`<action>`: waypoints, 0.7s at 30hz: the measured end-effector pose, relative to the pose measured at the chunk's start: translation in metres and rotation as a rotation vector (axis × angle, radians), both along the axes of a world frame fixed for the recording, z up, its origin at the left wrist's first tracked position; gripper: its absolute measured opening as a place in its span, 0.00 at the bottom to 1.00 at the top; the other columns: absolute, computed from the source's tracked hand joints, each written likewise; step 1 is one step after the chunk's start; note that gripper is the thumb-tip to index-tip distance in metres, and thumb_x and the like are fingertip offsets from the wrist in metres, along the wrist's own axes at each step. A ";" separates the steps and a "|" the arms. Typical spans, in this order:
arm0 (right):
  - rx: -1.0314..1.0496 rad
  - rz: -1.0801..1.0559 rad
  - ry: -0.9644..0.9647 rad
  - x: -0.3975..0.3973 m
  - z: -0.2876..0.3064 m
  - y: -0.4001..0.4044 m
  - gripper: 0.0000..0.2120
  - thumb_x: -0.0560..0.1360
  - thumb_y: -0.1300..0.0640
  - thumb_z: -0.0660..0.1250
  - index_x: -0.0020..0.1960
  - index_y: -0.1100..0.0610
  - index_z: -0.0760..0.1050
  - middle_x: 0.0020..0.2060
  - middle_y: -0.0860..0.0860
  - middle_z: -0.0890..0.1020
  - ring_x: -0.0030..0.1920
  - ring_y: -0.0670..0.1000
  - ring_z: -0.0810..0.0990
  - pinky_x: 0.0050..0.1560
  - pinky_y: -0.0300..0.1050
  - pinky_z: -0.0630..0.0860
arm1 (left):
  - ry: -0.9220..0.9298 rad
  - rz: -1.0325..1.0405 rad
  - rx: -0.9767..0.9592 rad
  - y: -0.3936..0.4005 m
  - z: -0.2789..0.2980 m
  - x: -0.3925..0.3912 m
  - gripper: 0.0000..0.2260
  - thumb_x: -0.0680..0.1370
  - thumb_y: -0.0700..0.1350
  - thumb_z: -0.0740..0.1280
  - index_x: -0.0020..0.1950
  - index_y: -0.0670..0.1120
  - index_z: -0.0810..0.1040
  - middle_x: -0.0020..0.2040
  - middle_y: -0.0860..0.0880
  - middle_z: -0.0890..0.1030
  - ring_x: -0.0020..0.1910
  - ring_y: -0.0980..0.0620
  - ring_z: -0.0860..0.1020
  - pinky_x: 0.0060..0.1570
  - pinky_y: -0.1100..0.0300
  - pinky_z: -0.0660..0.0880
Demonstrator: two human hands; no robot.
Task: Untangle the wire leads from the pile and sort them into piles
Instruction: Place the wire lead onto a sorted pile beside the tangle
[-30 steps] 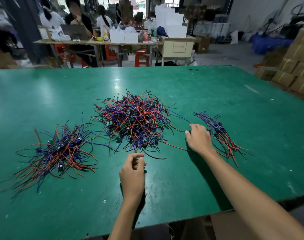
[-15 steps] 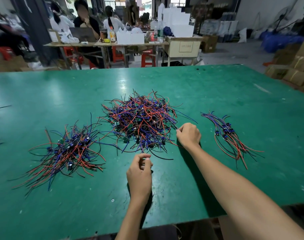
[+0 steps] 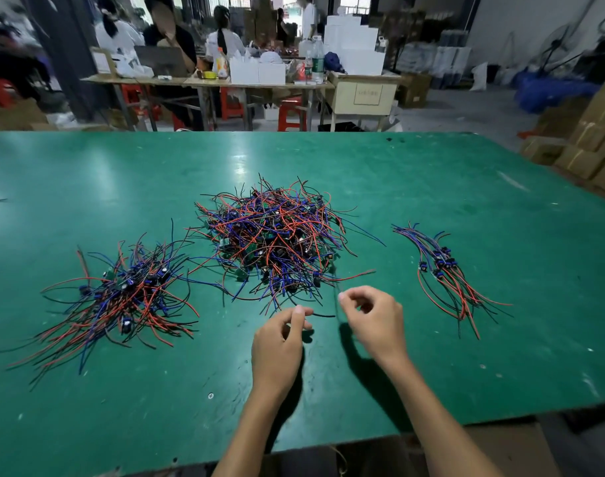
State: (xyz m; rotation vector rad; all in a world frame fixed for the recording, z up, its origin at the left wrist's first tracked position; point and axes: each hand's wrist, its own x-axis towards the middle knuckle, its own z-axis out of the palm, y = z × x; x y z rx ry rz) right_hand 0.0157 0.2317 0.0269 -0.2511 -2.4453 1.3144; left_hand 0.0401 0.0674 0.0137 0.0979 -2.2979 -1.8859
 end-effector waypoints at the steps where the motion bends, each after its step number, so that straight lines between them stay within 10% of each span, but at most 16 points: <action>1: 0.022 0.034 0.037 0.008 -0.004 -0.007 0.08 0.70 0.41 0.70 0.36 0.43 0.81 0.33 0.36 0.82 0.33 0.41 0.80 0.39 0.41 0.77 | 0.004 -0.027 -0.024 0.000 -0.001 0.000 0.18 0.79 0.59 0.58 0.48 0.54 0.86 0.38 0.56 0.84 0.39 0.56 0.85 0.50 0.47 0.80; 9: 0.316 0.230 0.313 0.032 -0.019 -0.030 0.06 0.73 0.46 0.71 0.43 0.48 0.82 0.38 0.40 0.83 0.39 0.42 0.78 0.45 0.44 0.74 | 0.002 -0.040 -0.006 -0.004 -0.002 -0.002 0.19 0.78 0.62 0.61 0.45 0.52 0.87 0.42 0.57 0.86 0.45 0.54 0.84 0.52 0.47 0.79; 21: 0.099 0.099 0.281 0.032 -0.024 -0.020 0.07 0.78 0.44 0.66 0.44 0.45 0.75 0.34 0.42 0.78 0.33 0.44 0.77 0.35 0.36 0.70 | -0.030 0.040 0.327 -0.007 0.006 0.002 0.07 0.74 0.48 0.65 0.38 0.48 0.80 0.37 0.48 0.83 0.34 0.48 0.74 0.37 0.41 0.80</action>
